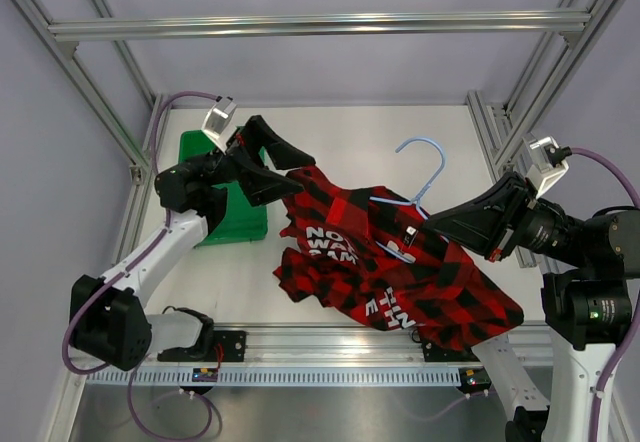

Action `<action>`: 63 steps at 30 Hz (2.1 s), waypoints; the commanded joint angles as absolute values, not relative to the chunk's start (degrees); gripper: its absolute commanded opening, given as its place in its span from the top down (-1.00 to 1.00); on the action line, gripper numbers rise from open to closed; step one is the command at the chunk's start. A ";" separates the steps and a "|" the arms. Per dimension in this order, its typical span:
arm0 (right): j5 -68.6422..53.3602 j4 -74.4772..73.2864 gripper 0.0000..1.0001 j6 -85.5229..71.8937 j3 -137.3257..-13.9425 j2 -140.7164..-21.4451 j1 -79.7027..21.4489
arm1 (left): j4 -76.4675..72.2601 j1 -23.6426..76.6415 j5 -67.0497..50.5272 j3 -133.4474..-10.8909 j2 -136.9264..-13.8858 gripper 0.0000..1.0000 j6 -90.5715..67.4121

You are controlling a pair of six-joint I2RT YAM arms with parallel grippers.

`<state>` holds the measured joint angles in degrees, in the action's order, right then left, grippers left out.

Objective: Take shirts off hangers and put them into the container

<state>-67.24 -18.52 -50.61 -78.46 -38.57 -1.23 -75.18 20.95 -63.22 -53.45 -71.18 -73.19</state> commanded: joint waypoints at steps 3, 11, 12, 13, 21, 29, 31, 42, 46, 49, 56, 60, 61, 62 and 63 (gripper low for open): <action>-69.08 -13.54 1.00 -55.11 -77.96 -37.71 -1.58 | -95.27 22.85 -62.84 -56.51 -73.03 -0.19 -73.92; -67.85 -17.30 1.00 -50.72 -77.87 -38.23 -1.58 | -90.45 22.85 -60.38 -53.79 -69.27 1.00 -71.73; -67.42 -18.79 0.92 -49.84 -78.05 -38.32 -1.67 | -88.70 22.85 -60.03 -53.18 -68.13 1.00 -70.41; -66.02 -20.37 0.85 -47.14 -79.00 -38.49 -1.58 | -86.59 22.94 -59.51 -52.56 -65.50 1.00 -67.27; -61.18 -20.04 0.03 -42.72 -81.02 -41.48 -1.58 | -68.30 24.34 -55.90 -47.90 -55.38 1.00 -55.47; -57.14 -22.41 -0.32 -39.82 -87.89 -46.23 -1.58 | -61.00 25.84 -51.24 -44.74 -51.59 1.00 -48.43; -55.11 -23.64 -0.33 -37.10 -87.63 -45.62 -1.67 | -61.43 26.10 -49.93 -44.04 -51.59 1.00 -47.99; -38.51 -29.08 -0.54 -32.34 -74.10 -38.41 -1.67 | -59.68 27.42 -44.38 -46.93 -53.26 1.00 -46.50; -36.82 -29.27 -0.52 -32.34 -71.90 -37.53 -1.67 | -59.76 27.69 -44.47 -47.90 -53.53 1.00 -46.41; -38.75 -25.42 -0.48 -34.53 -69.35 -37.62 -1.67 | -60.73 27.95 -44.30 -47.72 -53.79 1.00 -46.67; -39.63 -18.56 -0.19 -38.66 -66.80 -38.58 -1.58 | -60.91 28.12 -44.65 -47.72 -53.88 1.00 -47.02; -40.17 -16.61 -0.11 -40.78 -66.36 -38.23 -1.58 | -60.90 28.12 -44.65 -47.90 -54.40 1.00 -47.02; -40.69 -15.74 -0.08 -41.22 -66.27 -38.58 -1.67 | -62.56 28.21 -44.56 -47.73 -55.01 1.00 -47.46; -41.04 -15.65 -0.02 -41.92 -66.27 -38.84 -1.67 | -63.45 28.30 -44.56 -47.55 -55.37 1.00 -48.42; -41.57 -15.21 0.03 -42.62 -66.01 -39.11 -1.76 | -64.07 28.30 -44.73 -47.55 -55.63 1.00 -48.78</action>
<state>-40.12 -19.79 -39.66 -66.30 -38.63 -1.39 -57.65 27.90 -47.53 -44.75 -55.00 -48.05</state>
